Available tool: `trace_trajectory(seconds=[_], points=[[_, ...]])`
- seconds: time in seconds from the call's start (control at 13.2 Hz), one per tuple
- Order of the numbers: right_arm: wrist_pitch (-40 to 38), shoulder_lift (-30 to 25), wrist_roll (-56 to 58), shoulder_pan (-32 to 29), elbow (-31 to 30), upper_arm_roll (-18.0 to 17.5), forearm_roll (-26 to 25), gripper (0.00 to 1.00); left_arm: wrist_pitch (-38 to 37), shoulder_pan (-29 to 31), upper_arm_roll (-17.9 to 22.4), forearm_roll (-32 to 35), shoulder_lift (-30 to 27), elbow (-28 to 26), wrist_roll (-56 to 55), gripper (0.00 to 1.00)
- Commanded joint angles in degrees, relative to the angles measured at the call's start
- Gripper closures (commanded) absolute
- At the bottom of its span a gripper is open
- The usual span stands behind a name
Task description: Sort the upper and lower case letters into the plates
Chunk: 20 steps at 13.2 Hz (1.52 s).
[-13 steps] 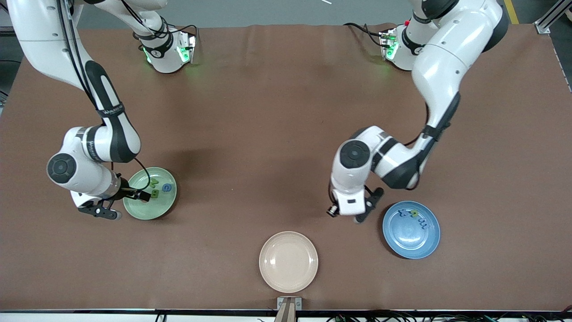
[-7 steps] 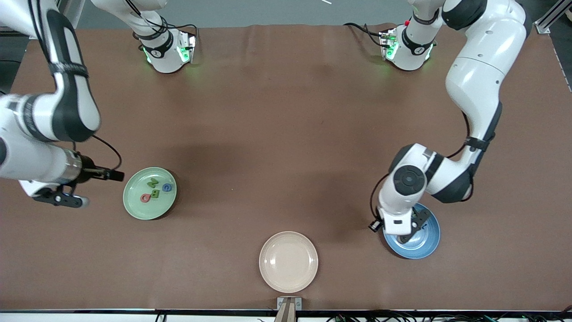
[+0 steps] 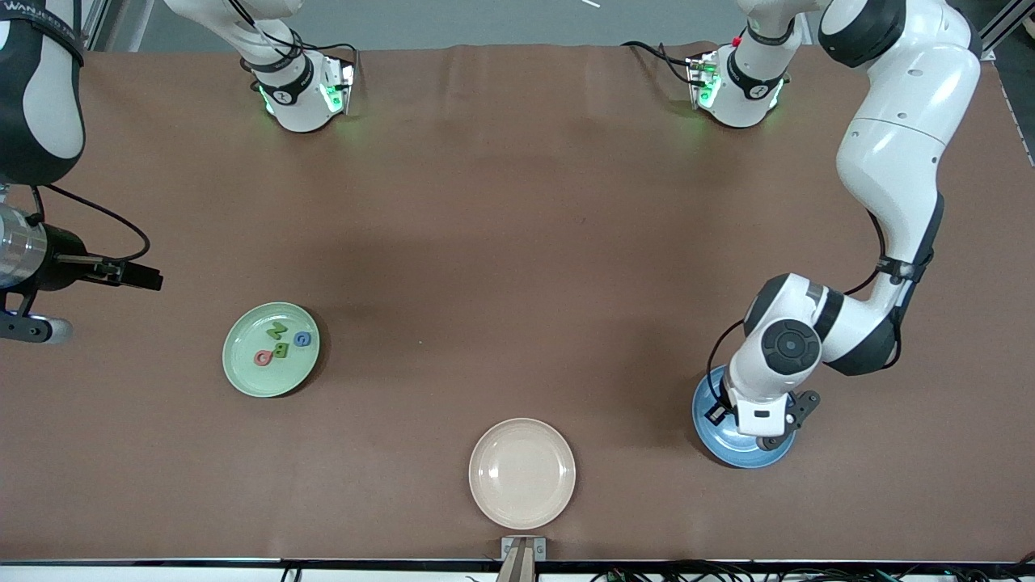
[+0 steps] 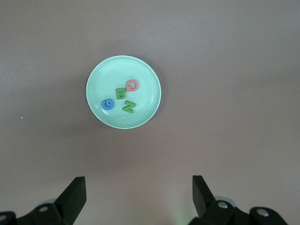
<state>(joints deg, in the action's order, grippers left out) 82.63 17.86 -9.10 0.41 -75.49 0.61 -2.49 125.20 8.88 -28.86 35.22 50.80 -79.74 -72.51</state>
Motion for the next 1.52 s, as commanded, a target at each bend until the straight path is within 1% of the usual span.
trace_trajectory(seconds=[0.0, 0.15, 0.3, 0.38, 0.53, 0.68, 0.84, 0.91, 1.06, 1.14, 1.29, 1.44], points=[[-0.3, 1.3, 0.3, 0.3, 1.2, -0.4, -0.1, 0.0, -0.2, 1.3, -0.5, -1.8, -0.1, 0.0, 1.9, 0.01], [0.2, 1.3, 0.5, -0.1, 0.4, -0.5, 0.3, 0.0, -0.6, 1.4, -1.1, -2.0, -1.0, 0.1, 2.0, 0.0], [2.6, 0.7, 0.7, -0.6, -2.8, -0.5, 0.7, 0.0, -0.9, 2.0, -3.5, -2.0, -2.1, 0.0, 3.5, 0.0], [3.8, -0.3, 0.7, -0.8, -4.6, -0.5, 1.0, 0.0, -3.3, 1.9, -4.0, -2.0, -3.3, 0.0, 4.1, 0.0], [6.4, -3.0, 0.8, -1.0, -8.6, -0.5, 1.9, 0.0, -8.0, 3.2, -7.2, -2.1, -7.0, 0.1, 4.9, 0.0], [8.2, -6.2, 1.3, -2.0, -12.5, -0.5, 2.7, 0.0, -10.8, 8.4, -13.9, -2.1, -9.2, 0.0, 7.9, 0.0], [9.7, -9.8, 3.3, -3.0, -16.3, -0.5, 3.3, 0.0, -17.1, 15.9, -22.8, -2.1, -10.1, 0.1, 14.7, 0.0], [10.7, -11.9, 3.3, -3.0, -18.4, -0.5, 3.3, 0.0, -20.2, 19.6, -26.4, -2.1, -10.8, 0.0, 17.3, 0.0], [11.1, -15.0, 3.3, -2.7, -21.2, -0.5, 3.2, 0.0, -25.9, 25.4, -32.4, -2.0, -11.9, 0.0, 20.6, 0.0], [11.1, -16.3, 3.3, -2.7, -22.1, -0.5, 3.2, 0.0, -28.9, 26.6, -34.3, -1.2, -12.6, 0.0, 22.0, 0.0], [11.1, -18.9, 3.3, -2.5, -24.1, -0.5, 3.2, 0.0, -30.5, 26.7, -34.6, -1.0, -15.5, 0.0, 22.4, 0.0], [11.2, -20.5, 3.3, -2.4, -25.1, -0.5, 3.2, 0.0, -31.7, 26.6, -35.0, -1.1, -16.9, 0.0, 22.4, 0.0]])
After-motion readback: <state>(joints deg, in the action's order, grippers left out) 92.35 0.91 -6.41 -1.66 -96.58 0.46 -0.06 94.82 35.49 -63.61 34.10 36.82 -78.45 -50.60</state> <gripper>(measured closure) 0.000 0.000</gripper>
